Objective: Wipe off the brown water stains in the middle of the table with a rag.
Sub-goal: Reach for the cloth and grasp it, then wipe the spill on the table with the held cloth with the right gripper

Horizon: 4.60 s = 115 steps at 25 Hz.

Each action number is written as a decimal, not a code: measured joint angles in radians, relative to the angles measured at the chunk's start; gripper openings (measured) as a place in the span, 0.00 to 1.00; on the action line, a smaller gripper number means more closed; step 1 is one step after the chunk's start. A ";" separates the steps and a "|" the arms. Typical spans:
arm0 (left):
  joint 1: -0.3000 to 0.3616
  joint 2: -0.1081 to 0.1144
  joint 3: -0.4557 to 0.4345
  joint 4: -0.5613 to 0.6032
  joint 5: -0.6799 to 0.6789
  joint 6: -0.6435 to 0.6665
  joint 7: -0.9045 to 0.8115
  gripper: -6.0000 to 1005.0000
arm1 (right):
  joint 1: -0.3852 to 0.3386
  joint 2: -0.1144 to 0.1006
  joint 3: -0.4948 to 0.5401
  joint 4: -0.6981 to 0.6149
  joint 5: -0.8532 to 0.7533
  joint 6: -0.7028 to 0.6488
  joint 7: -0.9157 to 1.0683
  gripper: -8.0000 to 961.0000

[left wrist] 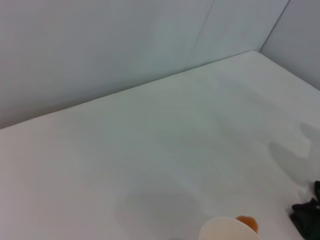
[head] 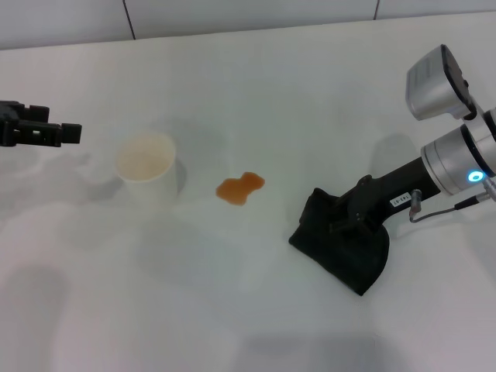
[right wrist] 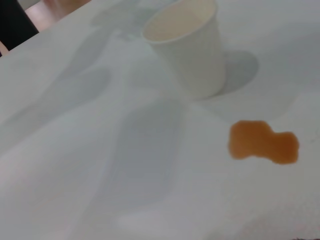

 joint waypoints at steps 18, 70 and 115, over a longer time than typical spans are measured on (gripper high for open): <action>-0.002 0.000 0.000 0.000 -0.001 -0.002 -0.007 0.89 | 0.009 -0.001 -0.001 -0.011 -0.002 -0.021 -0.013 0.19; -0.001 -0.010 0.000 0.009 0.001 -0.011 -0.004 0.89 | 0.160 0.005 0.010 -0.286 0.053 0.289 -0.017 0.13; -0.020 -0.026 0.000 0.011 0.064 -0.004 -0.012 0.89 | 0.181 -0.003 0.017 -0.313 0.126 0.527 -0.057 0.13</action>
